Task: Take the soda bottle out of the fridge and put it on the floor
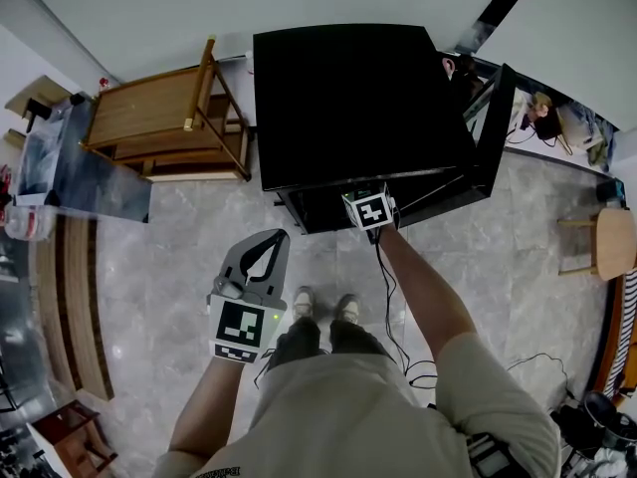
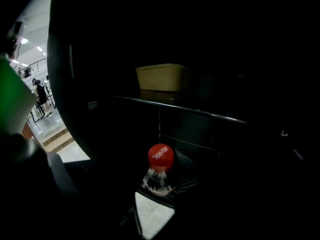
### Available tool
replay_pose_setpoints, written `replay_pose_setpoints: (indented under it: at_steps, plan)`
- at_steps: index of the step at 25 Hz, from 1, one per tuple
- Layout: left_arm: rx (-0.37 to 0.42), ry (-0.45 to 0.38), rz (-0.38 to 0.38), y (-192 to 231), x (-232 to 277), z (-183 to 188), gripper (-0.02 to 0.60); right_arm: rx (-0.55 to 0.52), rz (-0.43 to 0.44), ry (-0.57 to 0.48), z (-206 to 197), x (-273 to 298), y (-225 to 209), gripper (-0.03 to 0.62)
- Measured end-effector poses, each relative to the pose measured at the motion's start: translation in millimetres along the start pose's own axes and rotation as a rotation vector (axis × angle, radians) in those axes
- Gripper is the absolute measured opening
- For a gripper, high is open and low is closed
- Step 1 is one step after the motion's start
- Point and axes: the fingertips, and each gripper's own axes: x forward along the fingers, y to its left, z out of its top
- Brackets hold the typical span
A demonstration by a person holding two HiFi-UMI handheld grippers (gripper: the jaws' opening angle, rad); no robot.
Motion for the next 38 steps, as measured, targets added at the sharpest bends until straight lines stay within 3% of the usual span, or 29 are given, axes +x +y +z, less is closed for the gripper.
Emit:
replay_pose_setpoints:
  at_steps: [10,17,30,38]
  plan:
    - [-0.003,-0.004,-0.001,0,-6,0,0.006,0.081,-0.029,0.026,-7,-15,-9,0.133]
    - [0.023,-0.01,-0.041,-12,0,5,0.006,0.063,-0.006,0.001,-13,-53,-5,0.133]
    - [0.133,-0.005,-0.275,-88,46,20,0.006,0.062,-0.059,0.04,-51,-148,-12,0.133]
    - [0.199,0.022,-0.428,-150,78,14,0.006,0.11,-0.141,0.089,-105,-203,-25,0.133]
